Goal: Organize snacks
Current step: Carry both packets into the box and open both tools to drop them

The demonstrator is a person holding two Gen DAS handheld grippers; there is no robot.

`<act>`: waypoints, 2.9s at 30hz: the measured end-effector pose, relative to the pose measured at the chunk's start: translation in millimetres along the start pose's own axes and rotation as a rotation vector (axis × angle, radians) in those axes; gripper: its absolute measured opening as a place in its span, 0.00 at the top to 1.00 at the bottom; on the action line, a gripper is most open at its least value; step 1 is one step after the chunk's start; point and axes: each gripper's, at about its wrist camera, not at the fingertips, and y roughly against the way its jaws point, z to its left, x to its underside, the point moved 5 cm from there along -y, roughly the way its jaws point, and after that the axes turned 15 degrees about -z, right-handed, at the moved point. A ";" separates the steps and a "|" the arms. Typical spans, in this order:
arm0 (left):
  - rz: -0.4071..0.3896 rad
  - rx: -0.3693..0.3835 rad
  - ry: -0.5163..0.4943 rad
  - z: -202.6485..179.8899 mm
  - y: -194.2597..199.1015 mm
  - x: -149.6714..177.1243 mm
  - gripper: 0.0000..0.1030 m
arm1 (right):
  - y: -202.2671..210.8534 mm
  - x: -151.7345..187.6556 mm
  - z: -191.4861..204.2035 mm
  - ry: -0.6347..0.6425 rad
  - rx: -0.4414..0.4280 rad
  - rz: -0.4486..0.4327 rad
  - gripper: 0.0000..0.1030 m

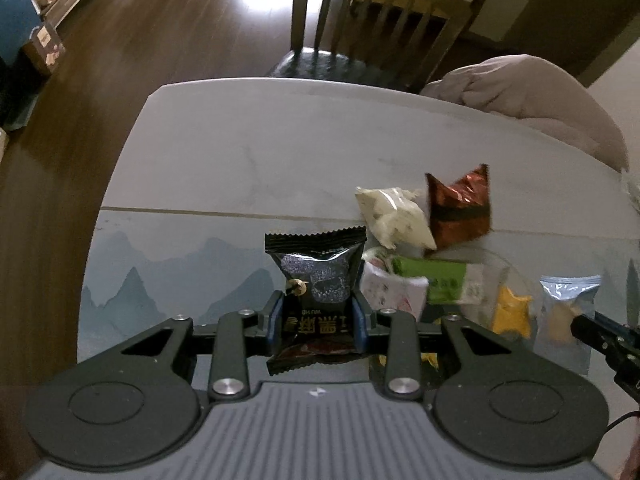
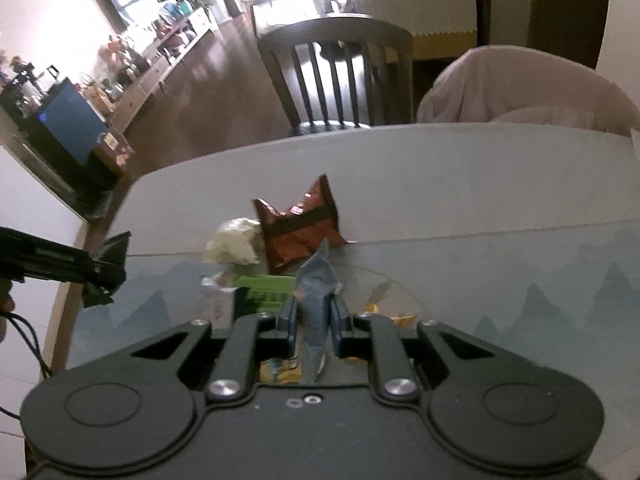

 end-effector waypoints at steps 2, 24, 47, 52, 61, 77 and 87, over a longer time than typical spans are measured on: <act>-0.007 0.005 -0.010 -0.8 15.7 5.1 0.68 | 11.7 0.4 7.1 0.005 -0.017 -0.011 0.85; -0.002 0.095 -0.080 1.0 140.3 126.9 0.68 | 120.3 77.7 69.4 0.004 -0.171 -0.001 0.85; 0.130 0.050 -0.115 5.1 111.1 254.6 0.68 | 105.0 209.3 98.7 -0.045 -0.146 0.178 0.85; 0.147 0.055 -0.125 1.4 104.0 266.3 0.68 | 99.0 225.1 97.7 -0.060 -0.125 0.203 0.85; 0.130 0.050 -0.176 -5.0 99.2 274.9 0.67 | 97.8 237.3 98.7 -0.038 -0.102 0.209 0.85; 0.051 0.068 -0.214 -11.9 117.9 269.0 0.50 | 111.9 229.2 102.1 -0.006 -0.076 0.193 0.83; -0.065 0.094 -0.229 -13.6 150.0 251.7 0.43 | 133.6 210.4 109.8 0.002 -0.099 0.128 0.80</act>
